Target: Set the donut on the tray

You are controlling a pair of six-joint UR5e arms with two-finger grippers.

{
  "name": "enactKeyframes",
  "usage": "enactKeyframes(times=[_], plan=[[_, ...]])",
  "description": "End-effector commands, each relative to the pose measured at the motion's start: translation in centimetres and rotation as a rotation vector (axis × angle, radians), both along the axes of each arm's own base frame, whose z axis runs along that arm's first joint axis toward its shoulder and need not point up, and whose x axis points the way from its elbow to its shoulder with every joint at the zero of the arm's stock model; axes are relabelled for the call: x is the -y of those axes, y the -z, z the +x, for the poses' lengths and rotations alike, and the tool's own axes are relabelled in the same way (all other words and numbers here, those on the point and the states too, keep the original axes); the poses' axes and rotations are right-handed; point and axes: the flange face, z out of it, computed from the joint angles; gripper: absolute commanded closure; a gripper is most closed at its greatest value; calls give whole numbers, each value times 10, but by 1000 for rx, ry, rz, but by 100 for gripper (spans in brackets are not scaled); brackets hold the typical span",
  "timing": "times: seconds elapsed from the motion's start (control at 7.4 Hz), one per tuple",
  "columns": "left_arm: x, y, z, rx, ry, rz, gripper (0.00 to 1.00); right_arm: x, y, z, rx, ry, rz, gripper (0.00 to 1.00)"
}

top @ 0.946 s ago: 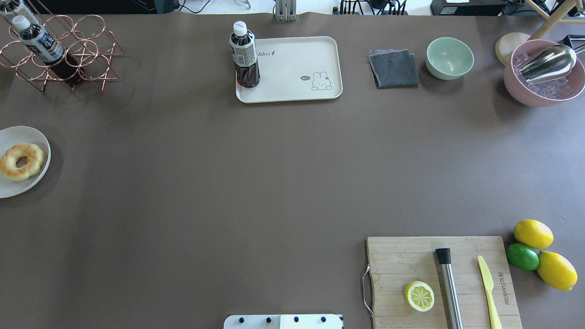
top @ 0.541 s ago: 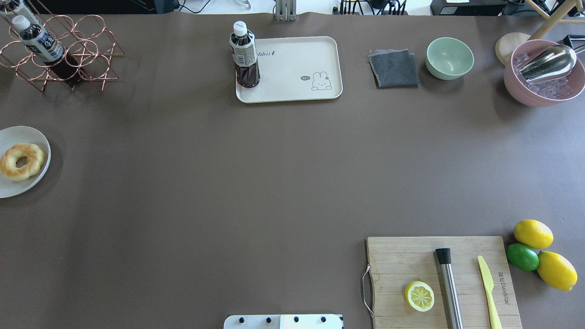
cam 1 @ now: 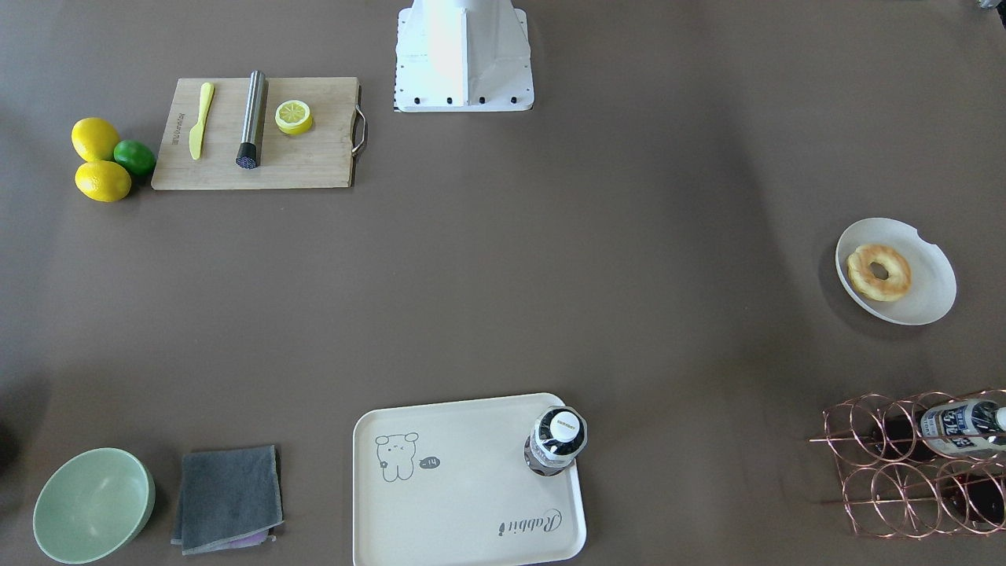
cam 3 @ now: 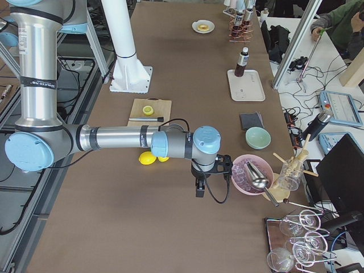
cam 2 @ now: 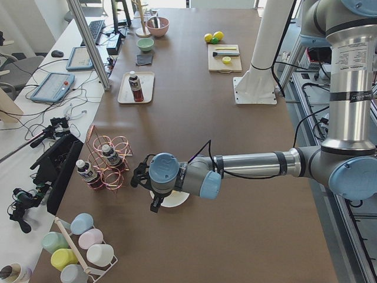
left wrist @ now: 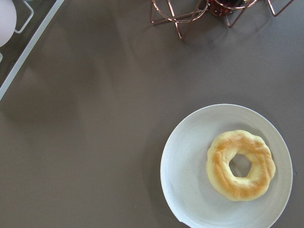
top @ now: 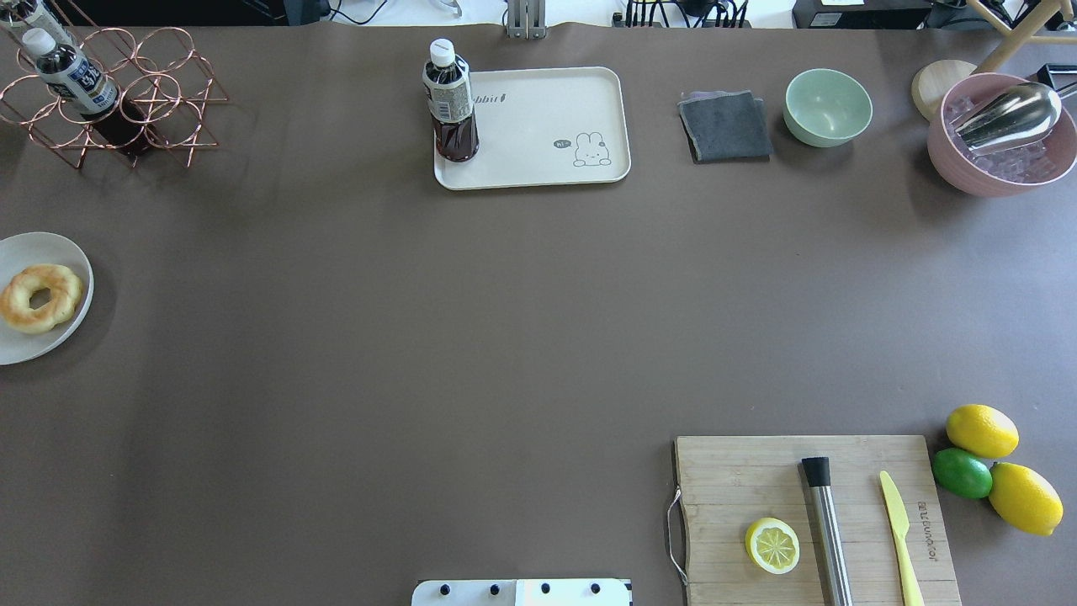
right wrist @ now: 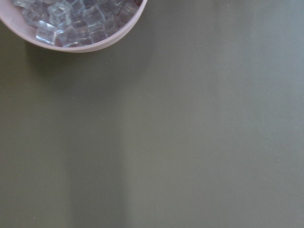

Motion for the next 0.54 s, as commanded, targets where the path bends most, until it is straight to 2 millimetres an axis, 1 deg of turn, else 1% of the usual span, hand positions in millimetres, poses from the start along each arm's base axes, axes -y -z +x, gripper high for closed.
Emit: enactKeyframes(times=[0.0, 0.14, 0.27, 0.41], plan=[[2, -14, 4, -8, -8, -12, 2, -19, 47, -5, 136, -4, 74, 0], [5, -30, 5, -9, -9, -41, 2, -18, 47, -5, 134, -11, 65, 0], [12, -46, 22, -11, -43, -56, 2, -16, 39, -10, 113, -1, 52, 0], [26, -57, 48, -14, -40, -71, 2, -15, 38, -16, 106, 12, 51, 0]])
